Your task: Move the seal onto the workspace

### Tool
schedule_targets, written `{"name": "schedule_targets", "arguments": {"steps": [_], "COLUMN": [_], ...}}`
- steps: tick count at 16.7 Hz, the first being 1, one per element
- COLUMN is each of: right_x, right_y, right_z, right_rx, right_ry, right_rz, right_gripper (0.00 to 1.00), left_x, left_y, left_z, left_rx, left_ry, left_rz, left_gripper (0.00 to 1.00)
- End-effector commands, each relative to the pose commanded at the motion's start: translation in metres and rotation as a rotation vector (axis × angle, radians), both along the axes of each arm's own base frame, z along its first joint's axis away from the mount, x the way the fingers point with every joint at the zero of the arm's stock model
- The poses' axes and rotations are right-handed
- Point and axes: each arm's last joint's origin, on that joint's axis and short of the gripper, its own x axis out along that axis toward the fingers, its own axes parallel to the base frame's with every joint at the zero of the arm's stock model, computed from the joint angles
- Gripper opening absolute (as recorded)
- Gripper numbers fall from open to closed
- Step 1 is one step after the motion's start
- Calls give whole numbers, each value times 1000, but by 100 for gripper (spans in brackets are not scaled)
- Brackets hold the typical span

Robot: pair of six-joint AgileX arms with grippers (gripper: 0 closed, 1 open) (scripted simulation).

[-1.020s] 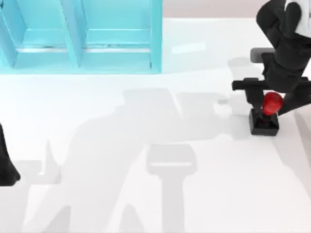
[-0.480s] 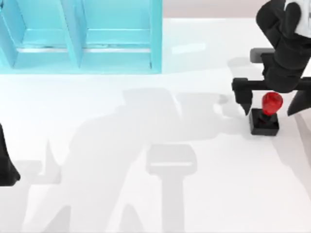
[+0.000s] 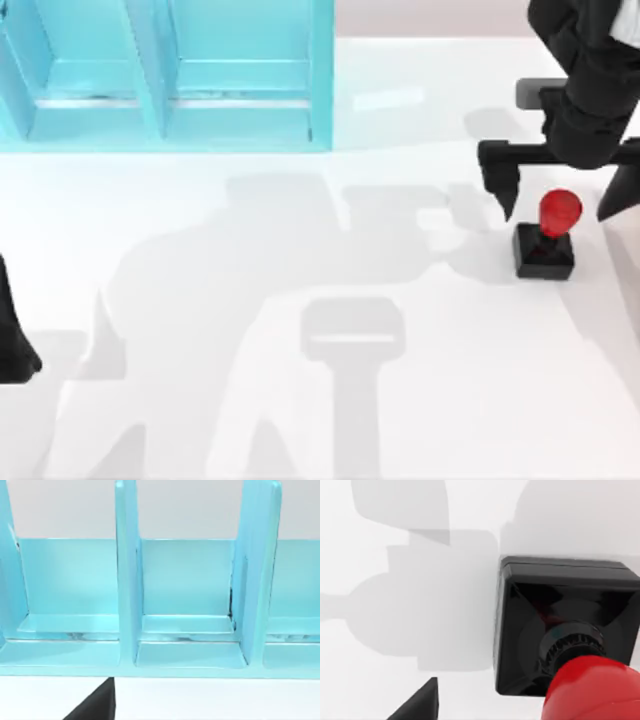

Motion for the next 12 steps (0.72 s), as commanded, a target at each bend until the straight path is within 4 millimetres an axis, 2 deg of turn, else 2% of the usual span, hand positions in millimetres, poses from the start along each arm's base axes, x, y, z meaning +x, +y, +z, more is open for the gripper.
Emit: {"name": "schedule_targets", "arguments": {"steps": [4,7,10,12], "right_x": [6,1,-6,-7], "right_y": [2,0,-3,-3], "right_z": [60,103,126,129], "right_rx": [3,4,4,5], "right_ry": [-1,-6,-13,-15], "right_rz": [2,-2,-4,-4], "right_gripper": [100,100,100,100], "left_x": [0,0,0,0], "left_y": [0,0,0,0], "left_z": [0,0,0,0], "left_rx": [0,0,0,0], "left_ry": [0,0,0,0], "left_rz": [0,0,0,0], "left_gripper": [100,100,100,100]}}
